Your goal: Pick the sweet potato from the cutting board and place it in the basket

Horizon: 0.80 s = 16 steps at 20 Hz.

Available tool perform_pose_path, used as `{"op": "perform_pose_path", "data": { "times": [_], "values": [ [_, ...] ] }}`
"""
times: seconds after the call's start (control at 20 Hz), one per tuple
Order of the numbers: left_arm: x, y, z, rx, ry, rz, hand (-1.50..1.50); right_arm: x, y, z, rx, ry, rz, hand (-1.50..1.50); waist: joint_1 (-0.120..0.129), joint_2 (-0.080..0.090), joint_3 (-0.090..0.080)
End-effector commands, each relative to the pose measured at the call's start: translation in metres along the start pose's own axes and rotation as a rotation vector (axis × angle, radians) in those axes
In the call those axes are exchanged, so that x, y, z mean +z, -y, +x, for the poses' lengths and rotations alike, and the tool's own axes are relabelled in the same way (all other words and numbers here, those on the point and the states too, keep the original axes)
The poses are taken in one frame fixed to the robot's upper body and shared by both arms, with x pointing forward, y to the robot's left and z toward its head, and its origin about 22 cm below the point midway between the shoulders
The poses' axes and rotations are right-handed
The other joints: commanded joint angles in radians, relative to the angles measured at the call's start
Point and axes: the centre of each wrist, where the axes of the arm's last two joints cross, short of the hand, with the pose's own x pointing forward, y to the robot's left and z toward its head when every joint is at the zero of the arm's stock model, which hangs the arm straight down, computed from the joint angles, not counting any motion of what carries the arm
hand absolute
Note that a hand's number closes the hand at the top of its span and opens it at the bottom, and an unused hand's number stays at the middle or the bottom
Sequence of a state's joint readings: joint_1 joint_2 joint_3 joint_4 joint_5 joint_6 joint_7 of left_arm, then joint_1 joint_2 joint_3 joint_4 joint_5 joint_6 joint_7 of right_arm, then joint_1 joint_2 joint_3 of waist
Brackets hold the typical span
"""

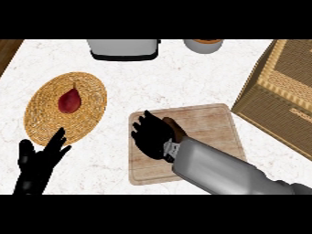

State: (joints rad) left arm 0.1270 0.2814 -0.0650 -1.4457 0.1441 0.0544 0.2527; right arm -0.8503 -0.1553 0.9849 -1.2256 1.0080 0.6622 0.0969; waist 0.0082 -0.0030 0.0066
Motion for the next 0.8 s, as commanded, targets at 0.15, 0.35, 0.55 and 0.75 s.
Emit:
{"op": "perform_pose_path", "data": {
  "times": [0.15, 0.35, 0.55, 0.75],
  "values": [
    [-0.007, -0.002, -0.013, -0.006, -0.046, -0.01, 0.0, -0.016, -0.016, 0.004, 0.061, -0.051, 0.069, -1.5, -0.004, 0.003, -0.007],
    [-0.001, -0.011, -0.019, -0.005, -0.063, 0.008, 0.0, -0.011, -0.018, -0.015, 0.054, -0.067, 0.08, -1.5, -0.003, 0.003, -0.007],
    [-0.003, 0.005, -0.002, -0.004, -0.045, 0.009, 0.0, -0.03, -0.016, 0.016, 0.043, -0.053, 0.076, -1.5, -0.002, 0.003, -0.007],
    [0.0, 0.006, -0.003, -0.009, -0.045, 0.0, 0.0, -0.041, -0.038, -0.005, 0.073, -0.048, 0.073, -1.5, 0.003, 0.005, -0.006]
  ]
}}
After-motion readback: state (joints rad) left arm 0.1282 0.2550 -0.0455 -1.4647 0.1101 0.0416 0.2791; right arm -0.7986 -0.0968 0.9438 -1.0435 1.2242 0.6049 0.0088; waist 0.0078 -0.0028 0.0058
